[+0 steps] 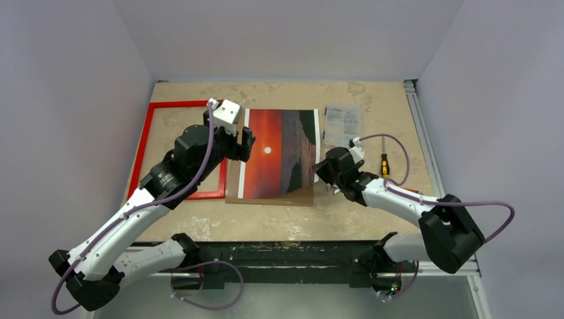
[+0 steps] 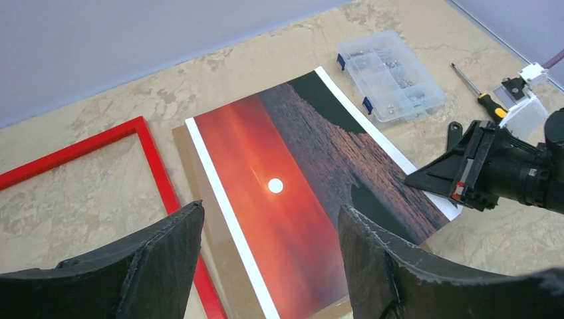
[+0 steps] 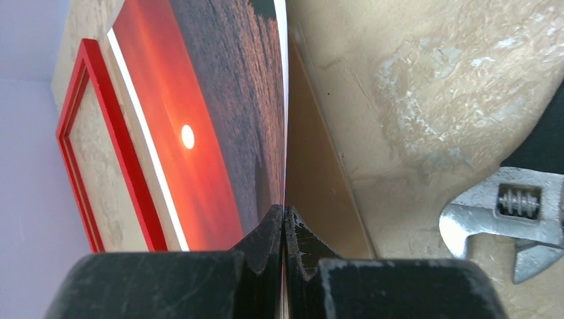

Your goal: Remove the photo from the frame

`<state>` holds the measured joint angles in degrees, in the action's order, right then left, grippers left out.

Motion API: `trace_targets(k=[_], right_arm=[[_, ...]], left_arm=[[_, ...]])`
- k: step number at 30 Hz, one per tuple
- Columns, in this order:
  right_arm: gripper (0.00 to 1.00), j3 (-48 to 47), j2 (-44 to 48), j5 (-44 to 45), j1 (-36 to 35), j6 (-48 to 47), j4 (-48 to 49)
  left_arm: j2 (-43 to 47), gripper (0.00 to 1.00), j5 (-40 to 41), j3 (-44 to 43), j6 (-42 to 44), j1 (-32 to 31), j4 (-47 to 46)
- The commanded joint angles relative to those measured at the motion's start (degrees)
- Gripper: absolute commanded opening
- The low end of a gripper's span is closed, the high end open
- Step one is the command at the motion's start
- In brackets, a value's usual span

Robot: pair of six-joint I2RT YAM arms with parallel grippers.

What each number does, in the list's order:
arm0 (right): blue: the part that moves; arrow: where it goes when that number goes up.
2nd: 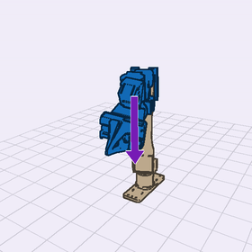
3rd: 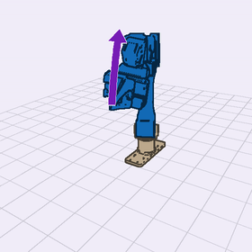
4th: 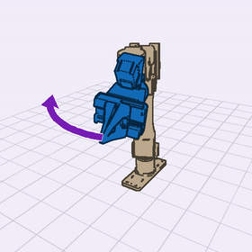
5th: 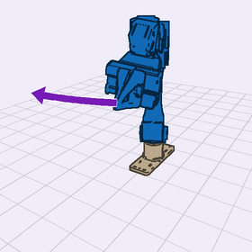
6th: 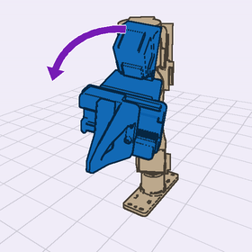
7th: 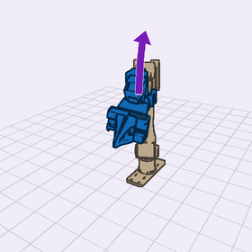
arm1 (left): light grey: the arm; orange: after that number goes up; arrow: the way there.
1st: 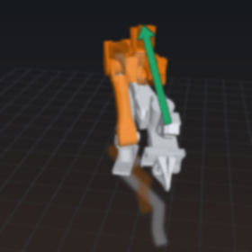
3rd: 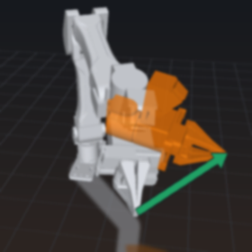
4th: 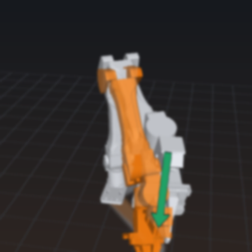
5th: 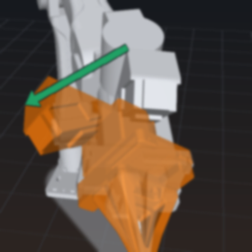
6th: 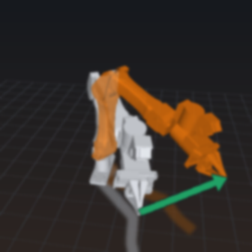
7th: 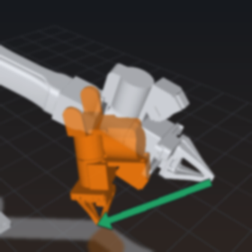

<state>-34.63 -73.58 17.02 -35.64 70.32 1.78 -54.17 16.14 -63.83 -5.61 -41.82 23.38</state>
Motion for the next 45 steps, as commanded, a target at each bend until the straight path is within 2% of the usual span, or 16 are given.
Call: trace_targets(k=[1,14,26,38,40,42,45], right_arm=[[0.0,-3.69,-2.31,4.22,-2.14,2.24,2.14],[0.0,-2.78,-5.97,5.33,-7.2,2.18,4.9],[0.0,-1.03,-7.46,5.22,-8.41,0.57,6.13],[0.0,-1.37,-5.96,2.15,-8.29,-8.16,4.11],[0.16,-3.13,-6.53,1.98,-8.24,-10.46,1.93],[0.41,-6.82,-7.75,2.41,-7.98,-12.39,-4.07],[0.64,-13.15,-9.37,4.67,-7.61,-15.09,-16.57]], left_arm=[[-0.34,0.71,-1.96,-0.3,-1.73,0.67,-1.84],[-1.81,0.7,-4.31,-0.59,-2.91,1.97,-1.66],[-1.99,0.7,-5.32,-0.59,-3.44,2.27,-1.54],[-2.46,0.69,-6.01,-0.62,-3.8,2.21,-1.4],[-2.69,0.69,-5.97,-0.6,-3.72,2.27,-1.4],[-2.99,0.69,-5.8,-0.59,-3.67,2.27,-1.4],[-3.5,0.69,-5.64,-0.55,-3.6,2.27,-1.34]])
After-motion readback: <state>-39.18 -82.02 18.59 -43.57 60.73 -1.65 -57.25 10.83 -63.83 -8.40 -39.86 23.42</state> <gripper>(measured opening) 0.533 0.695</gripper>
